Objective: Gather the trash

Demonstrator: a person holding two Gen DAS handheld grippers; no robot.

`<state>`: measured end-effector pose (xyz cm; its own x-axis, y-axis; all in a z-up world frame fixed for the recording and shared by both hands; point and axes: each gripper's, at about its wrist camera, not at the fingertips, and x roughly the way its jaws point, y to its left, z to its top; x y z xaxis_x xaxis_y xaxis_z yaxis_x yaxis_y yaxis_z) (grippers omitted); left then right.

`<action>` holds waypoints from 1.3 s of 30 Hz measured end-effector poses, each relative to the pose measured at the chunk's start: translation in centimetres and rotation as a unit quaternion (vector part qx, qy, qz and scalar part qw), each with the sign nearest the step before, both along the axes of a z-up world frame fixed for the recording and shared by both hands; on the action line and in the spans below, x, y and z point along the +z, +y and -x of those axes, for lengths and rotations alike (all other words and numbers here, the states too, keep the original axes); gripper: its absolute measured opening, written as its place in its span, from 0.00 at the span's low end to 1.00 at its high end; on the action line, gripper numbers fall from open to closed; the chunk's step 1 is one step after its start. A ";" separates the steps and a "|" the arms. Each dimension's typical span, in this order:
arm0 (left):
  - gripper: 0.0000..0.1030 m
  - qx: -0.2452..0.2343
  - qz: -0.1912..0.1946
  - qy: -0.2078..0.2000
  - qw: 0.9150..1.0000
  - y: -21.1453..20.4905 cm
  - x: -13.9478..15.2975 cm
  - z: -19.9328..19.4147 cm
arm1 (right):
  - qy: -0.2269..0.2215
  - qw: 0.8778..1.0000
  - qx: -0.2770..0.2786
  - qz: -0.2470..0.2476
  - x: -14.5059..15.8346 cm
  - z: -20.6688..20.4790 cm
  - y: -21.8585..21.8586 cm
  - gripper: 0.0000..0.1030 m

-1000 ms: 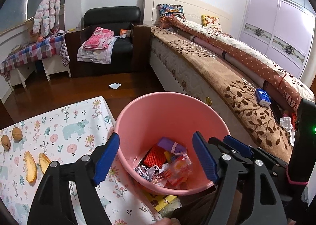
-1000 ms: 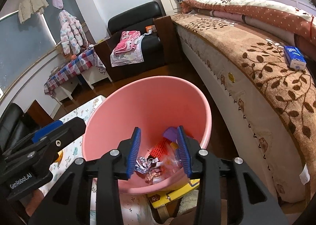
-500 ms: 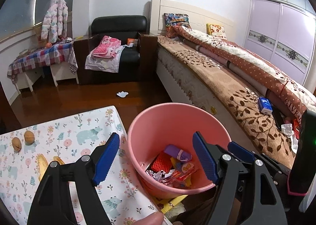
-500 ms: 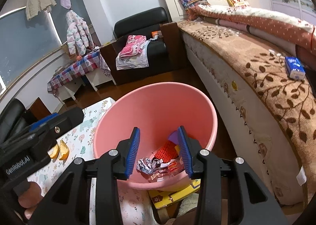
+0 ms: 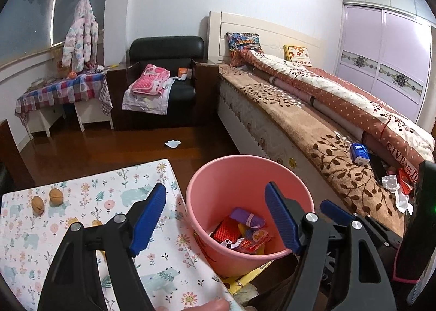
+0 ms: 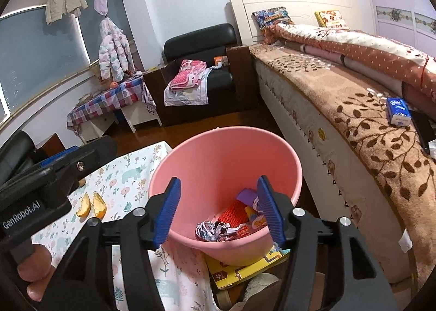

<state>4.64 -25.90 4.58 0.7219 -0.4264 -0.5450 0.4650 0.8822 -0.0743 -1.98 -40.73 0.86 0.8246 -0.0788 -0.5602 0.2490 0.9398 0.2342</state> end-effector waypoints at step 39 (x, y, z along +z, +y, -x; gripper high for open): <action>0.69 0.036 0.029 -0.025 0.999 6.2 2.6 4.1 | -0.049 0.995 -0.014 0.080 4.4 4.4 6.7 0.69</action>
<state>0.58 -19.68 7.21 0.7782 -0.4014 -0.4829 0.4044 0.9087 -0.1036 -6.35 -34.05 5.28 0.8706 -0.1848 -0.4559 0.2591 0.9601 0.1056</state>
